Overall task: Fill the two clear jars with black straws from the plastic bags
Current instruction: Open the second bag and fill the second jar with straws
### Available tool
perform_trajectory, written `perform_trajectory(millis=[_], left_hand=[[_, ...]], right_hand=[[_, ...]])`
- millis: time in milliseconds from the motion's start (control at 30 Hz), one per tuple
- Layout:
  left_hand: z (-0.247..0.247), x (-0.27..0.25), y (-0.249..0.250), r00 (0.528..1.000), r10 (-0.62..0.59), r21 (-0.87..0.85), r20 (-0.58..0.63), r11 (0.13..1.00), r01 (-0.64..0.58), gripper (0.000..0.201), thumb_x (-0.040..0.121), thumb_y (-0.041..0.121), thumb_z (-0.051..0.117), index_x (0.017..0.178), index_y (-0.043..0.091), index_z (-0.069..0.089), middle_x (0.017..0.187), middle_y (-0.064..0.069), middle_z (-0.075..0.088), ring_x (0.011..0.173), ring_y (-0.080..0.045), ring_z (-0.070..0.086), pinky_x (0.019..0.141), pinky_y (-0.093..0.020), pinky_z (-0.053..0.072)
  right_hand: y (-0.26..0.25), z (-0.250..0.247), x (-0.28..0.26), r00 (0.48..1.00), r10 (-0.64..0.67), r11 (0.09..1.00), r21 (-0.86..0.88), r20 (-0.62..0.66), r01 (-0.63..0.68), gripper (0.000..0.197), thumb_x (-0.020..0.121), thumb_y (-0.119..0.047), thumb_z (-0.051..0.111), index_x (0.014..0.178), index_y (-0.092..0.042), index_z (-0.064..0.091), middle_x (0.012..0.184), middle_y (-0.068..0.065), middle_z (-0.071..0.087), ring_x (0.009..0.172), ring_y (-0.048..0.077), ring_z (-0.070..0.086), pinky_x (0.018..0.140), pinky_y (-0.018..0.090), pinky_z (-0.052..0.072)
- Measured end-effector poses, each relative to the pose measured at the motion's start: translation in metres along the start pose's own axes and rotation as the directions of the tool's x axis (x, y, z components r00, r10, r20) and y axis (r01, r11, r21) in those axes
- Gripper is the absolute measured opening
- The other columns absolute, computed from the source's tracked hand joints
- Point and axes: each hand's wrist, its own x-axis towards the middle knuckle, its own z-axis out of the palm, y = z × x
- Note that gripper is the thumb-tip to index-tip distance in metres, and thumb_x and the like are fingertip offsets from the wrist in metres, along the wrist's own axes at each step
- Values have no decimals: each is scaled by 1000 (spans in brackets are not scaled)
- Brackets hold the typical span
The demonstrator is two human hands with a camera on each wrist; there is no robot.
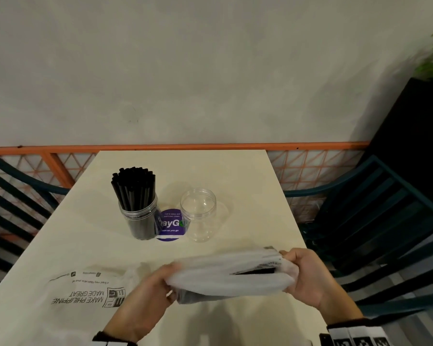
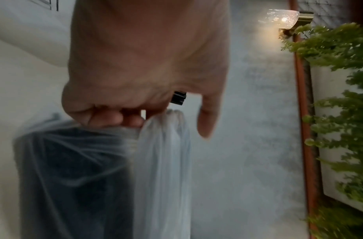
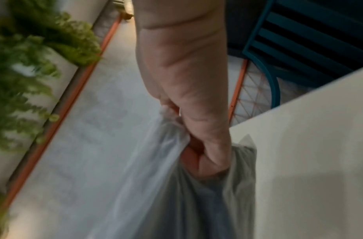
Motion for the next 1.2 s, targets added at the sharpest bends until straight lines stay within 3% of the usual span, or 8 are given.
perform_trajectory(millis=[133, 233, 333, 433, 567, 700, 900, 1200], left_hand=[[3, -1, -4, 999, 50, 348, 8, 936, -49, 50, 40, 29, 77, 86, 10, 71, 73, 1, 66, 69, -11, 47, 64, -24, 35], [2, 3, -3, 996, -13, 212, -90, 977, 31, 34, 49, 20, 73, 81, 10, 66, 67, 2, 63, 68, -12, 48, 62, -24, 36], [8, 7, -4, 980, 10, 108, -197, 994, 12, 3, 77, 8, 60, 78, 10, 63, 74, -4, 56, 71, -16, 46, 62, -28, 35], [7, 15, -11, 914, 277, 446, -295, 886, -125, 4, 83, 18, 62, 84, 13, 62, 84, -9, 63, 82, -26, 58, 69, -30, 45], [1, 14, -12, 846, 475, 717, -242, 675, -174, 39, 74, 12, 72, 103, 23, 48, 80, -5, 61, 71, -19, 59, 59, -20, 42], [4, 17, -20, 872, 468, 771, -146, 606, -197, 51, 72, 3, 68, 111, 21, 41, 76, -9, 62, 70, -20, 60, 57, -20, 45], [-2, 17, -17, 928, 359, 676, -93, 708, -206, 36, 79, -3, 57, 97, 19, 36, 66, -5, 65, 61, -16, 53, 55, -17, 41], [-13, 6, -10, 970, 110, 562, 216, 799, -216, 22, 76, 6, 66, 71, 15, 47, 74, -2, 62, 63, -14, 57, 61, -25, 48]], right_hand=[[-1, 6, -11, 998, -41, 990, -138, -40, 35, 18, 70, -11, 41, 77, -3, 54, 71, 12, 52, 58, 21, 54, 50, 29, 41], [-1, 12, -18, 996, -78, 952, -299, -50, 59, 34, 75, -1, 48, 107, -12, 46, 71, 8, 54, 65, 21, 52, 53, 29, 42], [6, 18, -10, 971, -201, 727, -684, -130, 59, 41, 87, 0, 43, 117, -23, 26, 79, 6, 44, 68, 16, 45, 57, 24, 39], [16, 20, 0, 902, -400, 426, -904, -160, 29, 10, 92, -14, 44, 101, -18, 40, 86, 4, 49, 68, 12, 46, 54, 20, 35], [24, 20, 1, 864, -499, 286, -954, -66, 92, 7, 90, -18, 52, 83, -19, 53, 86, 0, 52, 69, 8, 48, 56, 14, 35], [29, 17, 4, 873, -479, 394, -911, -94, 119, 7, 89, -19, 57, 83, -23, 58, 61, -2, 55, 57, 9, 47, 50, 16, 33], [13, -10, 7, 933, -180, 950, -302, -312, 83, 17, 86, -4, 60, 85, -15, 48, 85, 14, 66, 69, 24, 61, 60, 33, 46], [5, -18, -2, 985, 64, 992, -99, -160, -81, 29, 78, -3, 45, 75, 7, 72, 75, 20, 71, 62, 29, 68, 53, 36, 58]])
